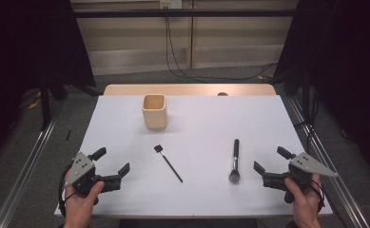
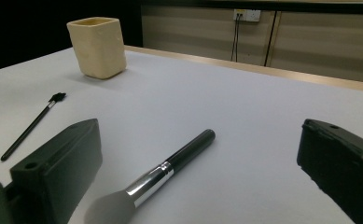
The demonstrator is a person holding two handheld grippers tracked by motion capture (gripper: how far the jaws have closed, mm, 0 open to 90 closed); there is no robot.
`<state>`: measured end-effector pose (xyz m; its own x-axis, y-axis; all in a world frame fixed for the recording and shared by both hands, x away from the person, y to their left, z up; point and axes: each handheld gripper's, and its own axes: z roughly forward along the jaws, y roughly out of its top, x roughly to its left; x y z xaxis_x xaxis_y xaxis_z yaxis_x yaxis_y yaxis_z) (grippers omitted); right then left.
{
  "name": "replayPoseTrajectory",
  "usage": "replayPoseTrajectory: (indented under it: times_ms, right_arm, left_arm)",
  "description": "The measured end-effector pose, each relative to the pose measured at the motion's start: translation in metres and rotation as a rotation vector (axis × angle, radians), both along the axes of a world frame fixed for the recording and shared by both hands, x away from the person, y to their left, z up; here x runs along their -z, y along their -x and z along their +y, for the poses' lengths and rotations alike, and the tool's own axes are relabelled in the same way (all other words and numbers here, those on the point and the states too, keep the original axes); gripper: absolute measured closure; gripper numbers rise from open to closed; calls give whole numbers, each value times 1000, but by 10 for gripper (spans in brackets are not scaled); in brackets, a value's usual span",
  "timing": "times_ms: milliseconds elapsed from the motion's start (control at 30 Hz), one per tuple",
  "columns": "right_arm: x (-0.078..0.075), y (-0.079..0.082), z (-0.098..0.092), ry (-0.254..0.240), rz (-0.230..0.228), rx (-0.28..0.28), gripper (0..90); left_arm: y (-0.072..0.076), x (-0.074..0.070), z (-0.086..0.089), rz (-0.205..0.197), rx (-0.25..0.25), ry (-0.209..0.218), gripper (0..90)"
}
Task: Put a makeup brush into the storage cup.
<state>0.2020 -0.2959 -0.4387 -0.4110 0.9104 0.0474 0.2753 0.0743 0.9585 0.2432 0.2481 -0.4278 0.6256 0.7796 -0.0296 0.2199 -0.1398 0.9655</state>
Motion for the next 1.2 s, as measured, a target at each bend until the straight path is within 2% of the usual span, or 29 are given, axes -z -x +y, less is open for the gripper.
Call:
replayPoseTrajectory:
  times_ms: [200,333,800,1000,1200]
  right_arm:
    - [0,-1,-1,-7,2,-1,0]
    - [0,-2,0,-15,2,-1,0]
    - [2,-3,1,-16,2,-5,0]
    - [2,-2,1,-25,2,-1,0]
    - [2,-2,1,-25,2,-1,0]
  left_arm:
    - [-7,-6,-9,-13,18,-9,21]
    - [-13,-10,-13,-19,32,4,22]
    - [-26,-12,-26,-10,75,-14,29]
    - [-34,-16,-38,-20,97,-23,29]
    - [-44,-17,-49,-12,124,-23,28]
